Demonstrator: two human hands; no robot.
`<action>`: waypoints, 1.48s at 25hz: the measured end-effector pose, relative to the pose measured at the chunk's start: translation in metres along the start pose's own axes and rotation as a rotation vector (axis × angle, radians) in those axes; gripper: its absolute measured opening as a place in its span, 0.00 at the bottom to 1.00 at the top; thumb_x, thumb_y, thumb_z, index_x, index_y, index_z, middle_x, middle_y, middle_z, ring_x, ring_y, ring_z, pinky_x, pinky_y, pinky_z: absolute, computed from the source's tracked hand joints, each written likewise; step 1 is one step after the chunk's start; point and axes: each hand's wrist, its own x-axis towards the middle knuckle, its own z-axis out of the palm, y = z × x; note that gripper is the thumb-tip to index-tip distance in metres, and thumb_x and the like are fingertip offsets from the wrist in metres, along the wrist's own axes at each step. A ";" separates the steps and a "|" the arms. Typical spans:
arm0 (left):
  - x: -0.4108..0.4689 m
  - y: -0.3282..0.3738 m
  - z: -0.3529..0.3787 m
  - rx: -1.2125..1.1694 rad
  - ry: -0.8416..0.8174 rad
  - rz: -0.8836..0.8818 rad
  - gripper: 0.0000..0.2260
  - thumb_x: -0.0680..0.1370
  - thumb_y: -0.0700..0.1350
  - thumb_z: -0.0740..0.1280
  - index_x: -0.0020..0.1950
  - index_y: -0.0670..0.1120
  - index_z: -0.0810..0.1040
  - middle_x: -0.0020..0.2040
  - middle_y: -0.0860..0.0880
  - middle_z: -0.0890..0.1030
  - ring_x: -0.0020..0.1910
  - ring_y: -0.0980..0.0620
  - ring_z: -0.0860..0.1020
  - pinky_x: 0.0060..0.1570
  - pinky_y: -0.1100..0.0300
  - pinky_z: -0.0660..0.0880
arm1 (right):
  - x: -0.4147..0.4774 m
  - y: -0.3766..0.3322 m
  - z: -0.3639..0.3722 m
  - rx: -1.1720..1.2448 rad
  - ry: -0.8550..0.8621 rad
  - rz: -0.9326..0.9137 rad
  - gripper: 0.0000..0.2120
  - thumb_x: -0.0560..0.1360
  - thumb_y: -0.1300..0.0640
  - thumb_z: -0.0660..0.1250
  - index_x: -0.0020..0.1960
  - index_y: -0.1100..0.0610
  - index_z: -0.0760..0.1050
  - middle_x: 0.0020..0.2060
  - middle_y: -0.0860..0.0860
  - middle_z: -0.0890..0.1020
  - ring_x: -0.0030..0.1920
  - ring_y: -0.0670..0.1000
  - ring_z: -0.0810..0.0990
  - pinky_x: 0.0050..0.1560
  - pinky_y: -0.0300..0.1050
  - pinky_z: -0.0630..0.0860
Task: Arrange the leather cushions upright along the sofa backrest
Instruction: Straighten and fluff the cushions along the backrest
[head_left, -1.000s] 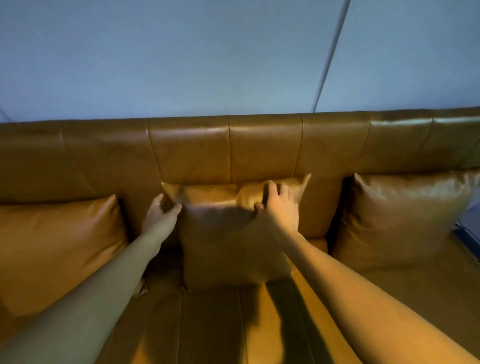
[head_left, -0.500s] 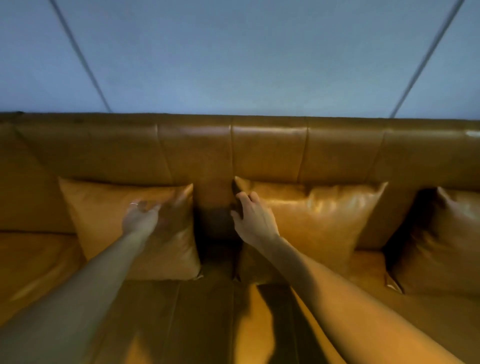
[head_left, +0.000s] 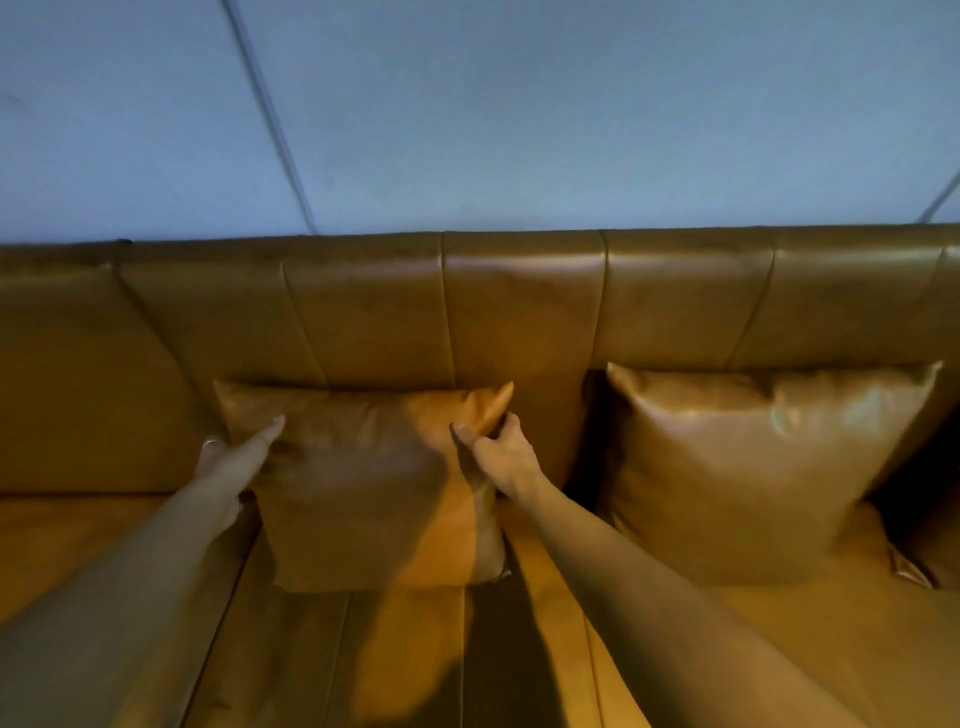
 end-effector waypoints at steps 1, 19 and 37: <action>-0.020 0.008 -0.004 -0.029 -0.067 0.008 0.52 0.54 0.75 0.75 0.72 0.52 0.68 0.69 0.48 0.76 0.63 0.42 0.78 0.48 0.45 0.78 | 0.004 -0.001 0.005 0.039 0.006 0.020 0.45 0.74 0.37 0.70 0.81 0.54 0.53 0.73 0.56 0.71 0.72 0.62 0.71 0.71 0.58 0.68; -0.097 0.053 -0.001 -0.253 -0.057 0.055 0.40 0.72 0.55 0.76 0.76 0.47 0.58 0.74 0.43 0.69 0.72 0.39 0.67 0.70 0.39 0.64 | 0.018 -0.019 0.049 -0.042 0.143 -0.155 0.33 0.72 0.37 0.72 0.71 0.52 0.68 0.66 0.52 0.78 0.66 0.59 0.77 0.68 0.59 0.72; -0.073 0.035 -0.004 -0.190 -0.093 0.113 0.34 0.74 0.47 0.75 0.74 0.49 0.58 0.73 0.44 0.69 0.71 0.40 0.68 0.69 0.38 0.66 | 0.037 -0.010 0.069 -0.025 0.215 -0.149 0.33 0.70 0.38 0.74 0.69 0.51 0.71 0.62 0.52 0.81 0.64 0.60 0.77 0.67 0.58 0.72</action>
